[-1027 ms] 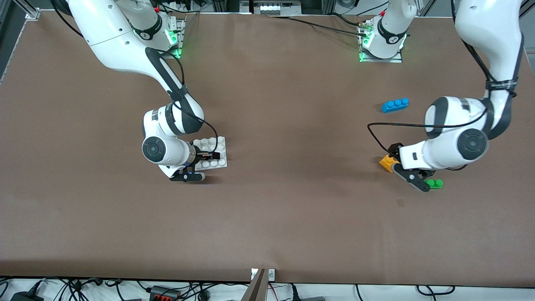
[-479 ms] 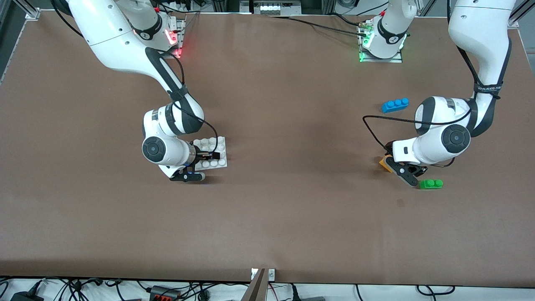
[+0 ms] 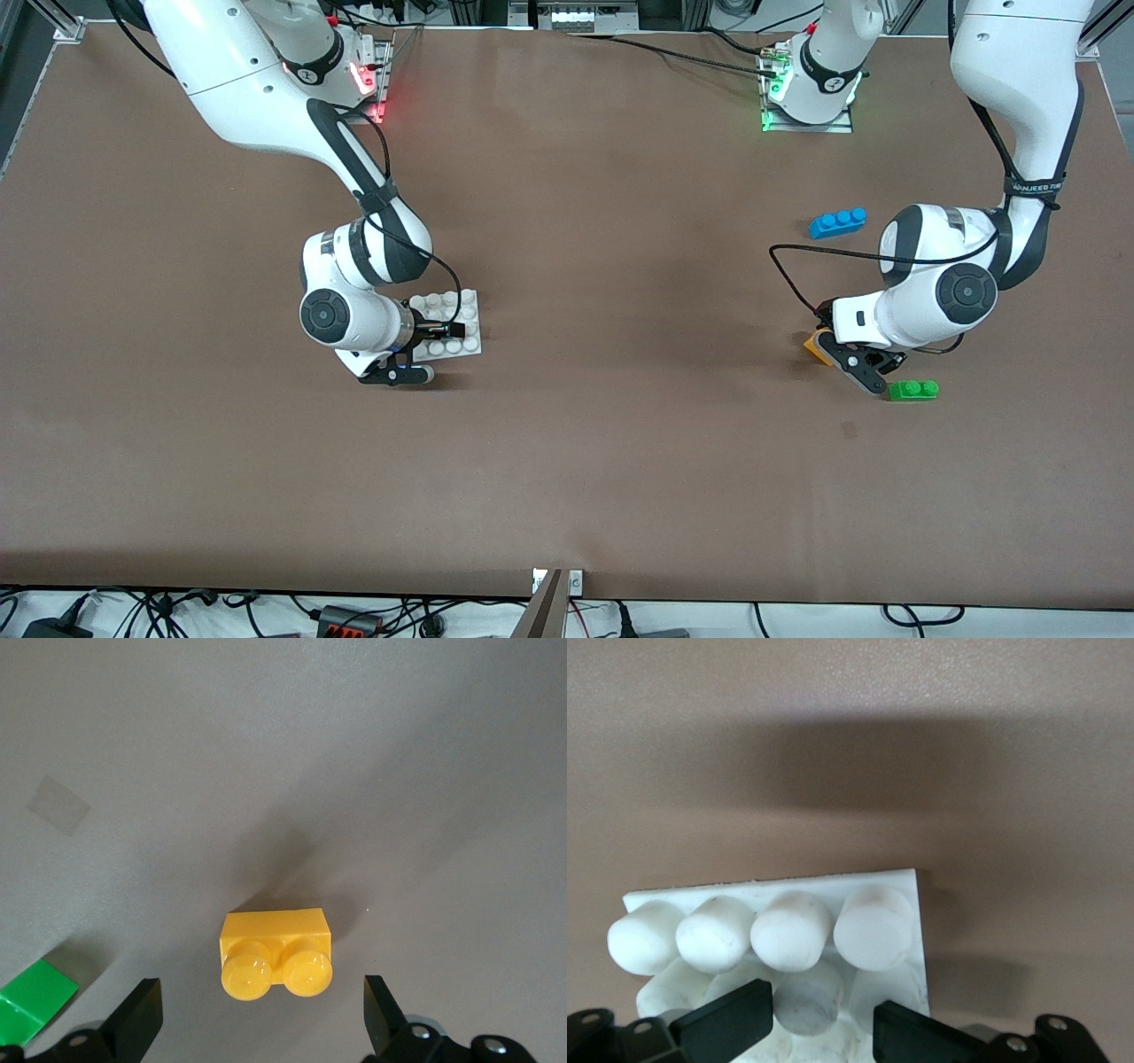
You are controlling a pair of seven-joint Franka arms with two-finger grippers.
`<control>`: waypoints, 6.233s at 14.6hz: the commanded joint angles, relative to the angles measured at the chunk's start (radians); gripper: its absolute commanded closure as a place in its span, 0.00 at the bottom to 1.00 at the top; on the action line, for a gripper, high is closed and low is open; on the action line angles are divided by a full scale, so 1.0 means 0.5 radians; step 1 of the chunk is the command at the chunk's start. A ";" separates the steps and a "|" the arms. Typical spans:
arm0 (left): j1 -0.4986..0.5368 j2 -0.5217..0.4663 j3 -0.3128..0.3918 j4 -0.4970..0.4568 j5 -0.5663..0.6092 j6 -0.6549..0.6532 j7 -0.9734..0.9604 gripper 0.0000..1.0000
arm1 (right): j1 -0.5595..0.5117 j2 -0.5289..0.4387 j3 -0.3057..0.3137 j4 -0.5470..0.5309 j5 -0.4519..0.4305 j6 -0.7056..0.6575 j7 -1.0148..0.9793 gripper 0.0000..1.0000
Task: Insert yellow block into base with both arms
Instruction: 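Slide the base plate toward the middle while the left gripper grasps the yellow brick, then release the base plate and withdraw the right gripper while lifting the yellow brick, then carry the yellow brick with the left gripper over the base plate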
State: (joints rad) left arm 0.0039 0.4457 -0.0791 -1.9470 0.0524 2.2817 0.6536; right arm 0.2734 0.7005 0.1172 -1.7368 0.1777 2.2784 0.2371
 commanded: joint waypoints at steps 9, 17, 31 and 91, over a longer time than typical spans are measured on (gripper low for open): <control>0.023 0.001 -0.011 -0.015 0.030 0.032 0.034 0.00 | 0.291 0.339 0.011 0.335 0.028 0.100 0.366 0.40; 0.047 0.063 -0.011 -0.005 0.021 0.112 0.009 0.00 | 0.447 0.418 0.011 0.543 0.043 0.107 0.520 0.40; 0.051 0.090 -0.041 -0.097 0.006 0.201 -0.034 0.00 | 0.613 0.529 0.072 0.672 0.249 0.456 0.833 0.39; -1.011 0.603 -0.225 1.022 -0.197 -0.253 -2.651 0.46 | -0.541 -1.475 -0.384 0.175 -0.362 -1.397 -0.751 0.00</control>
State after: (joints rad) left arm -0.4855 0.7064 -0.2197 -1.4987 -0.0621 2.1765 -0.6585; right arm -0.0178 -0.0795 -0.0448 -1.6719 -0.0302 1.6108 -0.2326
